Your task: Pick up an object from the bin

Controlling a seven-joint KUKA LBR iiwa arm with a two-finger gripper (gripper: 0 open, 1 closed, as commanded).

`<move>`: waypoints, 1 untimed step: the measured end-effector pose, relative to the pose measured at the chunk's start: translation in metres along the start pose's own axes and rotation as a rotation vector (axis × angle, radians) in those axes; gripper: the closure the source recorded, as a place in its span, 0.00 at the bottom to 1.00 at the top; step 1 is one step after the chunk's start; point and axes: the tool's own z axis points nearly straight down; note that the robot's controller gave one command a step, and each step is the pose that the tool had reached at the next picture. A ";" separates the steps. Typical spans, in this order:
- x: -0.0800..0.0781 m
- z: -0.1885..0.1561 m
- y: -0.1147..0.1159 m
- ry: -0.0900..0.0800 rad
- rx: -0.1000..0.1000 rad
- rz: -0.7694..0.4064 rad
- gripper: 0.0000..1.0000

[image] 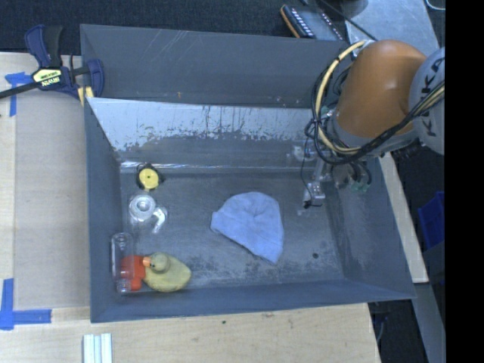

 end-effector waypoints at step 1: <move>-0.001 -0.005 0.000 -0.008 0.001 -0.001 0.00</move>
Offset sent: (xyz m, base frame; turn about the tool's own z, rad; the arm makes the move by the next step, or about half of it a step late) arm -0.0046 0.0570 -0.0823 0.2510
